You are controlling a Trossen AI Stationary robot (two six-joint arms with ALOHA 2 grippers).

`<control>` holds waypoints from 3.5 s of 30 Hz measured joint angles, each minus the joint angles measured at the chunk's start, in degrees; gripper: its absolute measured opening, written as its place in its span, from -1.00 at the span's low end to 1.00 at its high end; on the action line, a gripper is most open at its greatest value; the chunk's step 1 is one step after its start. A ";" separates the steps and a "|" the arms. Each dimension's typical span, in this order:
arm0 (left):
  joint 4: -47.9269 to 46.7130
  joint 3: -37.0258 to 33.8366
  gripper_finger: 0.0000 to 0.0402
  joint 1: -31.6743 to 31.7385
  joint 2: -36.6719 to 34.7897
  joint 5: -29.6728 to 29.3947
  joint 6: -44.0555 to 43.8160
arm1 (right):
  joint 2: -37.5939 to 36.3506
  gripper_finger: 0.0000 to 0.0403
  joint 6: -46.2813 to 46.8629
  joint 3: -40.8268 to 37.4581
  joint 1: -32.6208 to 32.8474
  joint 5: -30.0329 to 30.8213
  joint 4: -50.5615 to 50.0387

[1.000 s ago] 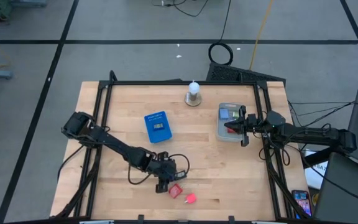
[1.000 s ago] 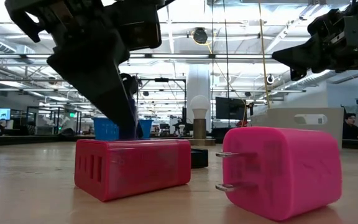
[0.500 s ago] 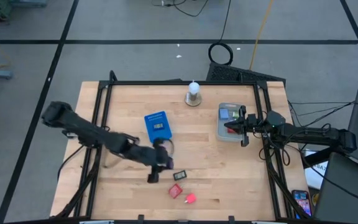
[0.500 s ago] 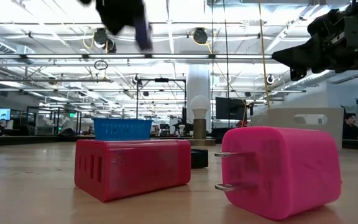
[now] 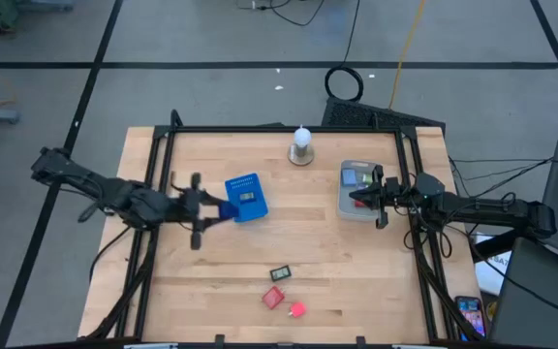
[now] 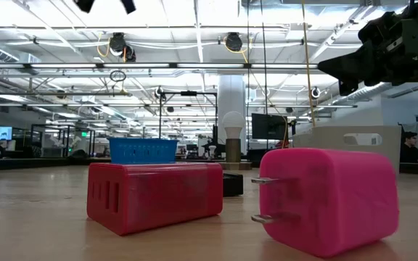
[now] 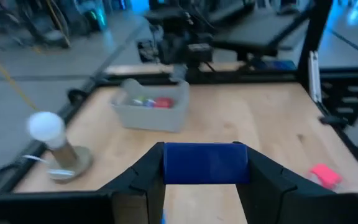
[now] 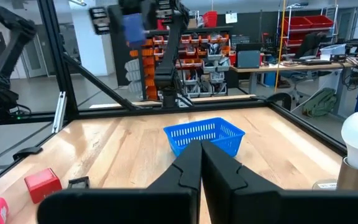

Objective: Pick & Place Office items
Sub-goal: Put the blue digital clock into the blue bin, then put the pink charger adapter into the gray bin

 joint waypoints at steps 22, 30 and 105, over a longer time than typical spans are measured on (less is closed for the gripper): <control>17.01 -36.01 -0.25 13.49 -38.18 8.83 8.51 | 0.00 -1.00 -1.71 0.00 0.00 -0.02 -0.01; 18.63 -41.38 -0.25 14.96 -44.75 8.80 8.82 | 0.02 -1.00 -1.75 0.02 0.00 -0.02 -0.20; -11.71 5.20 0.62 34.00 36.33 26.52 -0.80 | 0.44 -1.00 -3.31 0.00 0.00 0.11 -0.59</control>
